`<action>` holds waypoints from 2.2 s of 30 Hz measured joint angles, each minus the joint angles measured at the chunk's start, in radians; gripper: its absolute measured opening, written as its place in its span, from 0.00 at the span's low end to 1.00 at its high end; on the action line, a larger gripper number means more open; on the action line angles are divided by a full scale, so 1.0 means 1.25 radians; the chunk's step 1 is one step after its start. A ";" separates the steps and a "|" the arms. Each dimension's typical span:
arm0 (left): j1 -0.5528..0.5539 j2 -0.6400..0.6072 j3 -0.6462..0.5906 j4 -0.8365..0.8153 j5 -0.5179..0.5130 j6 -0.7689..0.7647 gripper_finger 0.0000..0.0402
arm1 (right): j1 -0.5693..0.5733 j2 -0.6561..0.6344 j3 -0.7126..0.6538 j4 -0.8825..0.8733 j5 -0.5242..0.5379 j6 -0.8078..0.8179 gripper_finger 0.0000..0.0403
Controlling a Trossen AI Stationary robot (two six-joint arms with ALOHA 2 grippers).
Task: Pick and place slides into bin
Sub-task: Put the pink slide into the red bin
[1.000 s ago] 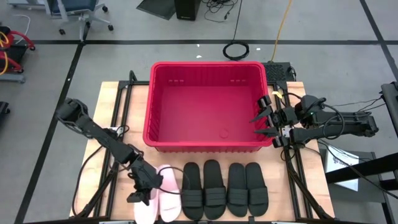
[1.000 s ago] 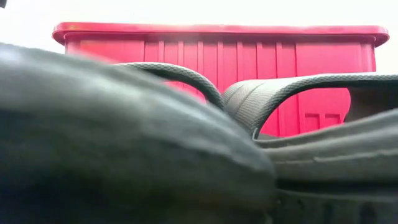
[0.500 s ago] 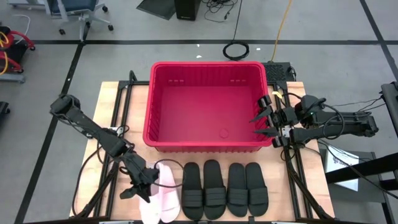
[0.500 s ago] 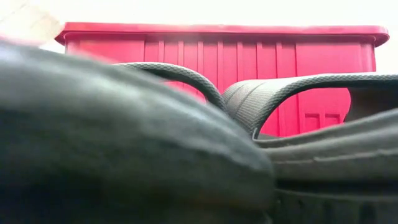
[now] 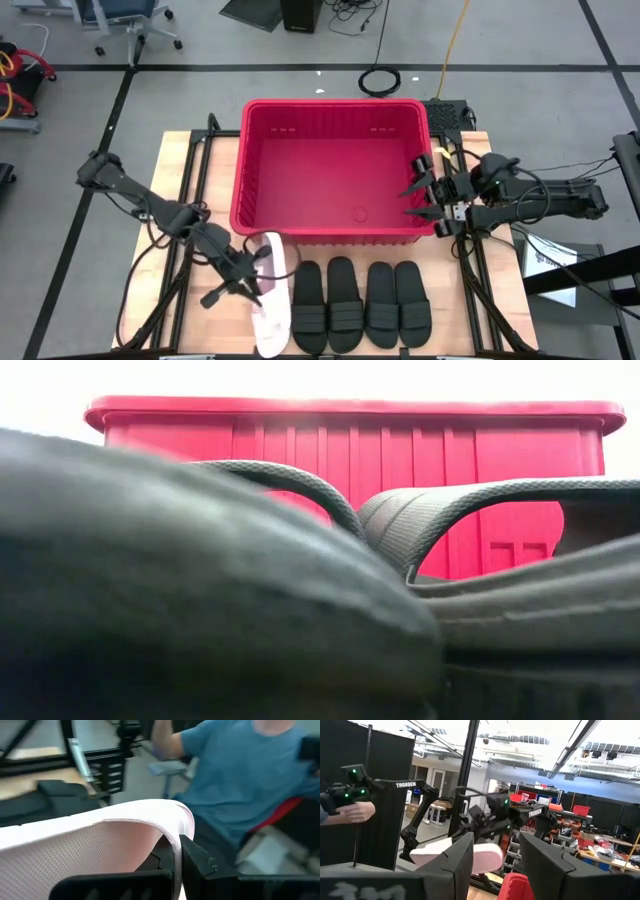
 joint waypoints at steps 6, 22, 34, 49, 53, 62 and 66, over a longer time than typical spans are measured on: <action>0.040 0.001 0.128 -0.191 -0.105 0.091 0.01 | 0.000 0.011 0.000 0.001 -0.001 -0.001 0.37; 0.162 0.001 0.561 -0.511 -0.345 0.263 0.01 | 0.000 0.012 0.000 0.008 -0.002 -0.020 0.37; 0.327 0.083 0.802 -0.733 -0.288 0.270 0.01 | -0.001 0.012 0.000 0.030 0.148 -0.100 0.37; 0.546 0.269 1.096 -0.989 -0.142 0.277 0.01 | -0.039 0.011 0.000 0.042 0.247 -0.083 0.37; 0.627 0.279 1.093 -1.045 -0.094 0.289 0.01 | -0.056 0.011 0.000 0.027 0.247 -0.083 0.37; 0.739 0.353 1.093 -1.099 0.002 0.324 0.01 | -0.089 0.011 0.000 -0.022 0.247 -0.083 0.37; 0.758 0.409 1.092 -1.098 0.031 0.334 0.01 | -0.099 0.012 0.000 -0.056 0.247 -0.083 0.37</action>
